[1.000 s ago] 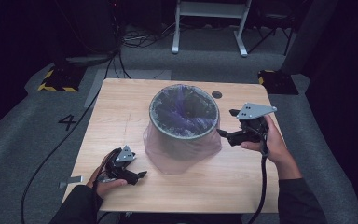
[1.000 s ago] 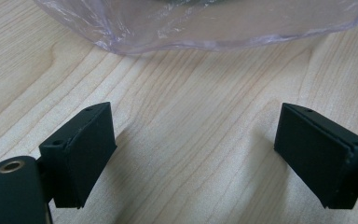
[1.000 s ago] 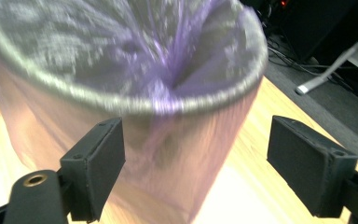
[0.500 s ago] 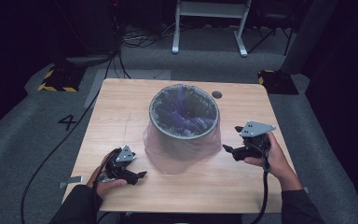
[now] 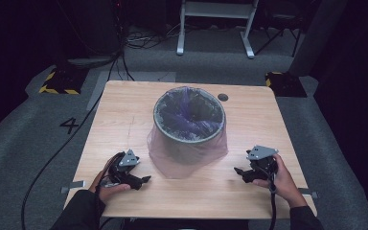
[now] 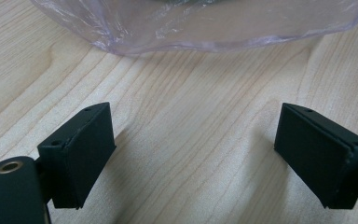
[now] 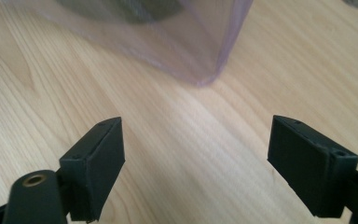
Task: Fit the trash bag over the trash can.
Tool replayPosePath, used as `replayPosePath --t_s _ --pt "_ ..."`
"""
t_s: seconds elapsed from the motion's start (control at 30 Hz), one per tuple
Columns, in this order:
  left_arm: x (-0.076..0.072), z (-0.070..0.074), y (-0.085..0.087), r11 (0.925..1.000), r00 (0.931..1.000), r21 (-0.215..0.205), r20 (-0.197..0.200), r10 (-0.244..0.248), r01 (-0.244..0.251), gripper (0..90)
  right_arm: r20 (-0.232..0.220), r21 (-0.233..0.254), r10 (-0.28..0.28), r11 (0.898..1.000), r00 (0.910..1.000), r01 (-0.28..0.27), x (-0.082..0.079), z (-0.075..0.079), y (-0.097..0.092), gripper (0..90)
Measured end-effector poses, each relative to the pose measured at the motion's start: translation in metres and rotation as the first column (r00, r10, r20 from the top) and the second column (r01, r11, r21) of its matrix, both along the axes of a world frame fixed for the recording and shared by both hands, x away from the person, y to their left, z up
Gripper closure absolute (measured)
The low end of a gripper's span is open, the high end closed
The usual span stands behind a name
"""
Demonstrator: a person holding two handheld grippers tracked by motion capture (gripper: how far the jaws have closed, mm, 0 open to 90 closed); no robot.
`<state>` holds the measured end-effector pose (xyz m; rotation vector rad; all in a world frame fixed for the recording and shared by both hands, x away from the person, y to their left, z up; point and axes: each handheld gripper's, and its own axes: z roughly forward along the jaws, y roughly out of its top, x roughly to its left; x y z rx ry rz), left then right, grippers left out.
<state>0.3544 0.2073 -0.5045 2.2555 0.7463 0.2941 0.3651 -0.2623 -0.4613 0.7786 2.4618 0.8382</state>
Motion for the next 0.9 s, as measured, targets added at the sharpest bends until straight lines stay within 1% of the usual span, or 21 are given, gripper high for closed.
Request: replayPosePath --t_s 0.13,0.27,0.33,0.4,0.47,0.53,0.63,0.7,0.77,0.9 --pt "0.000 0.000 0.000 1.0000 1.0000 0.000 0.000 0.000 0.000 11.7 -0.034 0.016 -0.028 0.999 0.9990 0.028 -0.004 -0.012 -0.008 18.6" --pt "0.000 0.000 0.000 1.0000 1.0000 0.001 0.001 0.002 -0.002 11.6 -0.059 0.041 -0.039 0.998 0.9975 0.042 -0.011 -0.025 -0.018 18.6" --pt "0.000 0.000 0.000 1.0000 1.0000 0.002 0.002 0.003 -0.003 11.5 -0.062 0.061 -0.044 0.997 0.9971 0.048 -0.016 -0.031 -0.023 19.0" --pt "0.000 0.000 0.000 1.0000 1.0000 0.002 0.002 0.003 -0.003 11.5 -0.074 0.108 -0.048 0.993 0.9961 0.056 -0.020 -0.034 -0.029 19.0" --pt "0.000 0.000 0.000 1.0000 1.0000 0.001 0.001 0.003 -0.003 11.5 -0.083 0.138 -0.053 0.988 0.9951 0.064 -0.024 -0.036 -0.036 18.6" --pt "0.000 0.000 0.000 1.0000 1.0000 0.002 0.001 0.002 -0.002 11.5 -0.086 0.163 -0.071 0.983 0.9938 0.085 -0.029 -0.039 -0.042 18.2" --pt "0.000 0.000 0.000 1.0000 1.0000 0.001 0.001 0.002 -0.002 11.4 -0.084 0.209 -0.101 0.971 0.9914 0.117 -0.036 -0.043 -0.049 18.0" --pt "0.000 0.000 0.000 1.0000 1.0000 0.001 0.001 0.002 -0.002 11.4 -0.076 0.205 -0.118 0.970 0.9901 0.131 -0.041 -0.043 -0.051 18.0" --pt "0.000 0.000 0.000 1.0000 1.0000 0.003 0.002 0.001 -0.001 11.4 -0.085 0.209 -0.133 0.967 0.9874 0.148 -0.044 -0.043 -0.053 18.0" --pt "0.000 0.000 0.000 1.0000 1.0000 0.001 0.000 -0.003 0.003 11.2 -0.086 0.208 -0.149 0.964 0.9851 0.164 -0.048 -0.043 -0.056 17.6"
